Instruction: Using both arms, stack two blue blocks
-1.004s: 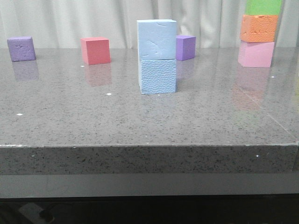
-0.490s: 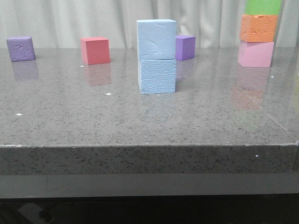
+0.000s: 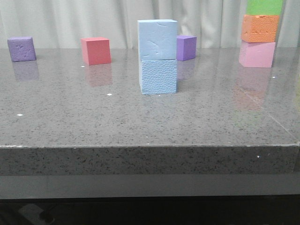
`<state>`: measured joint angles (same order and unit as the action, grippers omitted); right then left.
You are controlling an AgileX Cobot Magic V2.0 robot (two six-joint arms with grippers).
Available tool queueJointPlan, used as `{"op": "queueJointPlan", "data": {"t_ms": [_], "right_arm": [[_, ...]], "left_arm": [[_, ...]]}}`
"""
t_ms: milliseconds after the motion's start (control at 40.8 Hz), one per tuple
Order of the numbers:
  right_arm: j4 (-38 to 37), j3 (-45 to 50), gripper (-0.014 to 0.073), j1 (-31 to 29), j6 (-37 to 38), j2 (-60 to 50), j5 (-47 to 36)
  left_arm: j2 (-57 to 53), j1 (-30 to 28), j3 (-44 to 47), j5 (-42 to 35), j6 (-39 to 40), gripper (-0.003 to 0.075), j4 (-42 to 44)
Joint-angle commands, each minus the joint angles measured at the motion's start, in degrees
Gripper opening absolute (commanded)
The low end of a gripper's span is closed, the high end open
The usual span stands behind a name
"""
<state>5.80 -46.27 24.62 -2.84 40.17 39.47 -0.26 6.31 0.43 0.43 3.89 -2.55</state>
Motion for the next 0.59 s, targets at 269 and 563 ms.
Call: {"op": "queueJointPlan", "data": {"t_ms": [269,563], "right_arm": [[0.2,-1.4,-0.0119,-0.3,-0.3,-0.1,-3.5],[0.2,8.4,-0.0119,-5.6,-0.4,-10.3,-10.8]], "left_arm": [[-1.0,0.4,0.1,-4.9,0.4,-0.0020,-0.5],[-1.0,0.4,0.1,-4.9,0.4,-0.0020,-0.5]]}}
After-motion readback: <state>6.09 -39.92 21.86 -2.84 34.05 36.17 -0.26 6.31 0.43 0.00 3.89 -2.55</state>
